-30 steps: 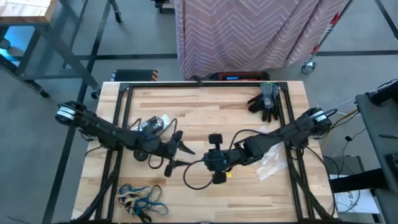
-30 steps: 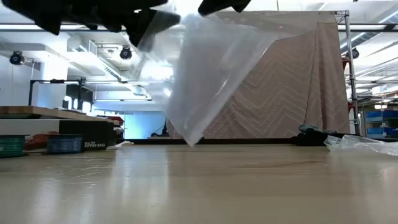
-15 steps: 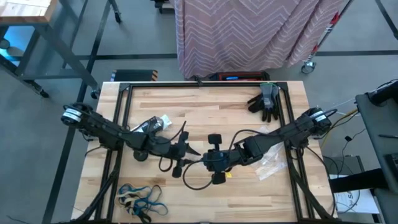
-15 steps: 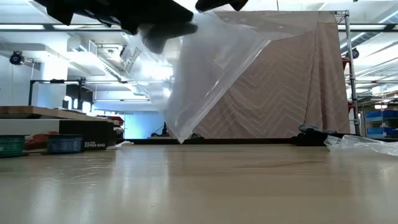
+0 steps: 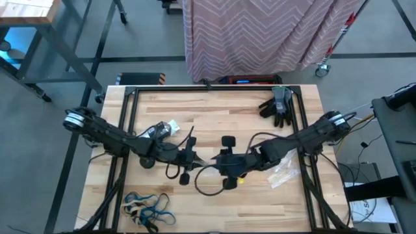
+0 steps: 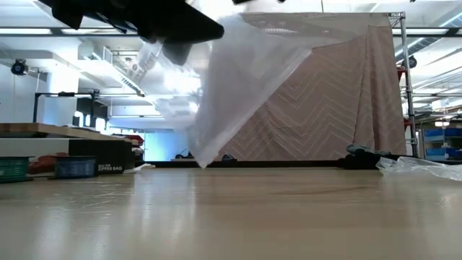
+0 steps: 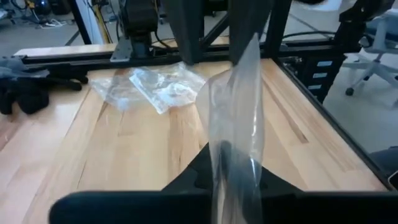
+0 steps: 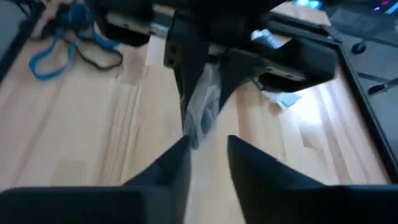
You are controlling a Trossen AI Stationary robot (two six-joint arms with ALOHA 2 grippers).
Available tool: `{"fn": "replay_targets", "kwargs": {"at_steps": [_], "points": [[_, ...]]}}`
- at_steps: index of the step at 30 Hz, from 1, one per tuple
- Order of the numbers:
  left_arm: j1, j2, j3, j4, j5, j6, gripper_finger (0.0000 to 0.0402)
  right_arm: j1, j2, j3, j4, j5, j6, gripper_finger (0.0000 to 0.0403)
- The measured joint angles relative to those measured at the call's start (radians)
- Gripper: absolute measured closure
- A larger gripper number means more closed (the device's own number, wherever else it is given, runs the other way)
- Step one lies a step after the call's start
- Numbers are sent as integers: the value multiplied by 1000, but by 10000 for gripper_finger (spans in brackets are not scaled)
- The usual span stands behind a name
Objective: Sort rubber bands
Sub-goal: Open the transparent zip bag
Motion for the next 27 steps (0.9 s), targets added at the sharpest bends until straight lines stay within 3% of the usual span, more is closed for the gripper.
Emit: {"fn": "replay_targets", "kwargs": {"at_steps": [3,7,14,19,27], "points": [[-9,-45,-21,-9,0,0,401,33,-54,-1,-29,25,20,247],[-22,-142,-74,1,-2,-4,401,128,-114,-35,-45,212,54,215],[-45,-288,-234,289,-2,-5,401,268,-126,-210,65,459,192,208],[-46,-328,-324,502,0,-5,401,283,-63,-374,412,515,190,213],[-46,-333,-343,657,82,-24,402,246,128,-495,1233,508,-146,211]]}}
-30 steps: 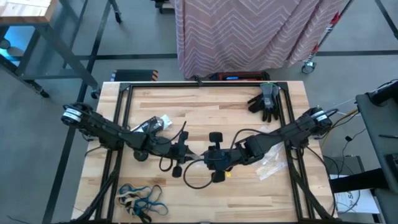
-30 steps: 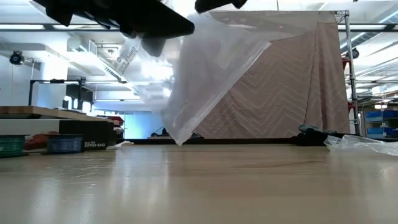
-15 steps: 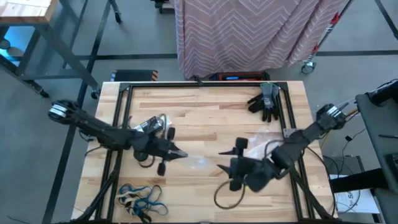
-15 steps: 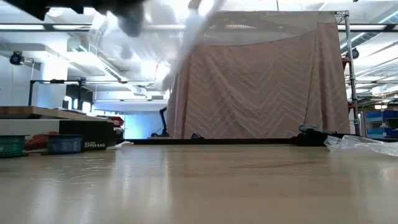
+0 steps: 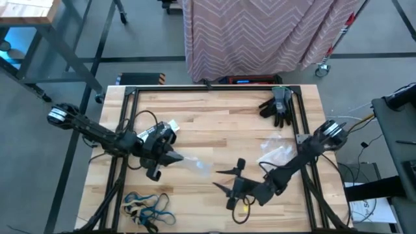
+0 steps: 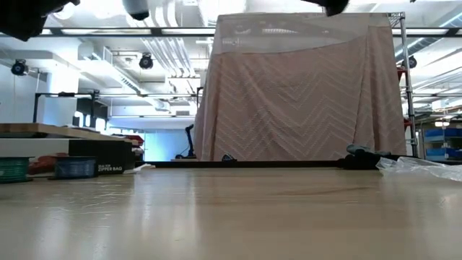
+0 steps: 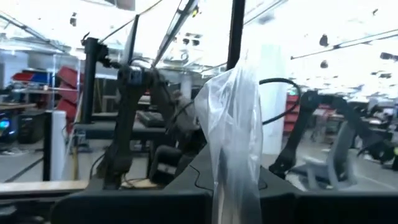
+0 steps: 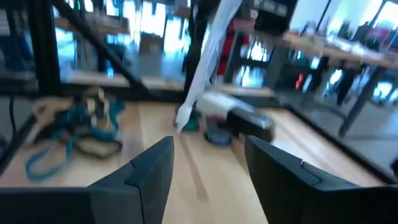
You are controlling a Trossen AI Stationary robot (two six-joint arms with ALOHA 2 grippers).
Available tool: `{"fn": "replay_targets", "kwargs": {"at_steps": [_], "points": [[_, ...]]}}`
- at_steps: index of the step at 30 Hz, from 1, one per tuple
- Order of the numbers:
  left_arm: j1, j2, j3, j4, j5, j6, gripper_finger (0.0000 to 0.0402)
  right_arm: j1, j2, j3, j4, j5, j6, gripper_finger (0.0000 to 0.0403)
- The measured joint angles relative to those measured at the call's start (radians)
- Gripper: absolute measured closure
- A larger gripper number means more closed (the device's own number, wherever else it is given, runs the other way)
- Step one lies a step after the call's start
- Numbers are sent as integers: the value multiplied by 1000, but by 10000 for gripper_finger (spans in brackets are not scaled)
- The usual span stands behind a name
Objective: Sort rubber bands
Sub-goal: Open the transparent zip bag
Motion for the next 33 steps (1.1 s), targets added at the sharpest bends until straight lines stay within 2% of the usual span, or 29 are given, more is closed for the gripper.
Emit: {"fn": "replay_targets", "kwargs": {"at_steps": [4,12,19,25,33], "points": [[-12,15,24,11,6,-9,402,-20,95,55,147,-9,-102,216],[-46,31,60,9,7,-7,402,-27,199,214,131,-14,-206,220],[-67,28,71,10,7,-1,402,-30,204,235,106,-2,-202,237],[-68,27,72,9,7,9,402,-30,193,235,108,-8,-172,284],[-68,27,72,9,7,17,402,-30,192,235,104,-10,-170,385]]}}
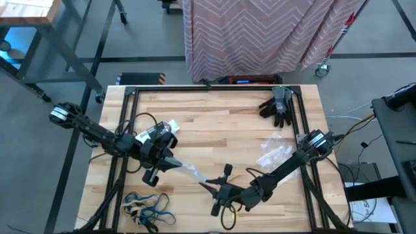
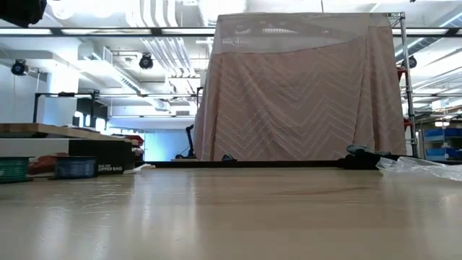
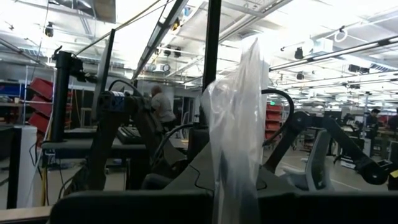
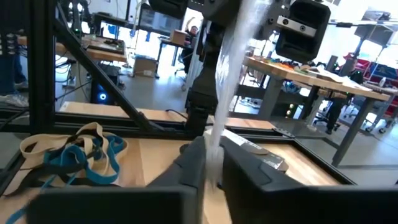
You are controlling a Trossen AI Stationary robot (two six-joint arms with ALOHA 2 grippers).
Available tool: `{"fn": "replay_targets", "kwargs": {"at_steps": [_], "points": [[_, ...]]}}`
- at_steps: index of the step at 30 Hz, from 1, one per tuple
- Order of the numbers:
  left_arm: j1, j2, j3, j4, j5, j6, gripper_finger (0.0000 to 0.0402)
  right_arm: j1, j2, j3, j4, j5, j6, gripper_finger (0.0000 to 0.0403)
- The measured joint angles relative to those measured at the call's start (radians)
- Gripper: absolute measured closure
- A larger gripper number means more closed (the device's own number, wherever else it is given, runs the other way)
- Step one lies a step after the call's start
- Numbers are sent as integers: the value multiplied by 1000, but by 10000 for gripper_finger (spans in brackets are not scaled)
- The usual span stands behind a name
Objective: Sort rubber bands
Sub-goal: Open the transparent zip bag
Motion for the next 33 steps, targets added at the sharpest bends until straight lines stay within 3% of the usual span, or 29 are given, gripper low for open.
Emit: {"fn": "replay_targets", "kwargs": {"at_steps": [8,14,20,24,28,33], "points": [[0,0,0,-82,-4,56,397,0,-2,0,-3,12,-4,379],[0,-11,-1,-185,-8,69,355,20,-36,0,-115,133,-66,395],[0,-94,-1,-362,-8,46,281,34,-169,0,-571,216,-74,386],[-1,-176,-2,-530,5,-15,229,23,-258,1,-934,216,-146,386],[-3,-230,-2,-648,34,-55,184,4,-308,1,-1201,214,-323,390],[-1,-217,-2,-640,-27,-53,147,-37,-311,0,-1273,210,-664,384]]}}
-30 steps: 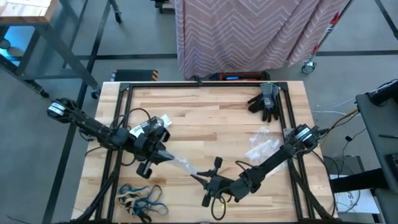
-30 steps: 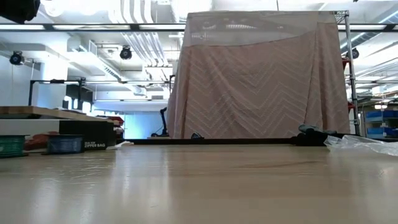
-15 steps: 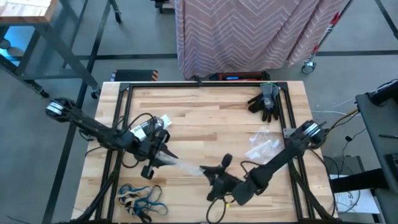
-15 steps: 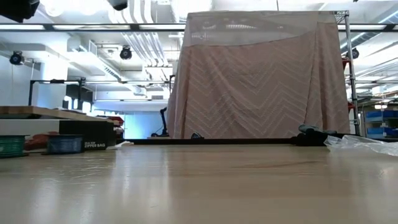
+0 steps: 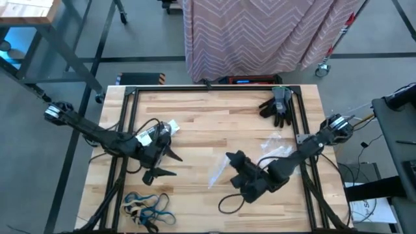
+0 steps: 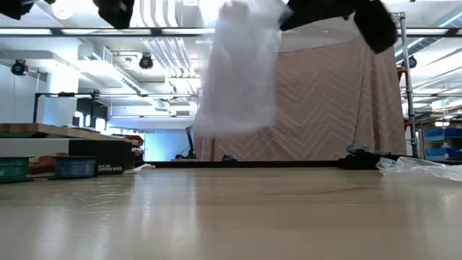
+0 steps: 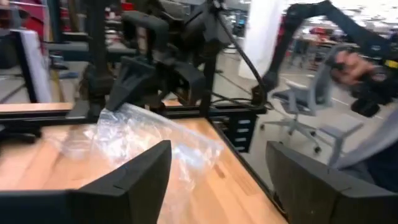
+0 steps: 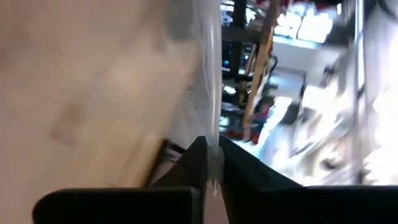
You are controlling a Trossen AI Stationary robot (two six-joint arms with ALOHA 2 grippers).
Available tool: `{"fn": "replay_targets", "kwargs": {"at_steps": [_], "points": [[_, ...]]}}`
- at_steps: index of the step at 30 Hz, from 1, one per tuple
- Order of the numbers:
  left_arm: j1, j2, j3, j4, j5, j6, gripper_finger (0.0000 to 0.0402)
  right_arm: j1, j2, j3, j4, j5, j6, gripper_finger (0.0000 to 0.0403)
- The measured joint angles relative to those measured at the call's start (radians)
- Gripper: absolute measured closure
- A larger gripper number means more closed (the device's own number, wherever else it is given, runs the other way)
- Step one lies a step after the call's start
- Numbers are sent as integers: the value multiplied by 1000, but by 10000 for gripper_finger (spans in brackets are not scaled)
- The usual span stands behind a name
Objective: Sort rubber bands
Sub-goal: Open the transparent zip bag
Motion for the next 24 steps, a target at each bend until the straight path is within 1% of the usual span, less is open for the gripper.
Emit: {"fn": "replay_targets", "kwargs": {"at_steps": [4,6,8,10,14,17,20,22,24], "points": [[6,56,0,8,-80,0,135,-34,41,0,18,-1,-332,381],[12,87,0,15,-90,0,132,-47,66,0,46,-5,-482,386],[21,121,0,39,-89,0,131,-58,91,4,57,-38,-587,391],[30,150,8,38,-89,0,131,-66,119,15,64,-79,-647,394],[46,202,36,36,-89,2,134,-71,172,53,121,-101,-711,394],[56,234,59,16,-89,7,134,-68,206,97,158,-166,-727,393],[65,265,86,-4,-88,7,129,-53,242,146,158,-224,-781,393],[76,290,101,-31,-63,-2,125,-45,263,180,161,-237,-785,392],[89,324,114,-34,-7,-13,123,-41,278,210,161,-237,-803,391]]}}
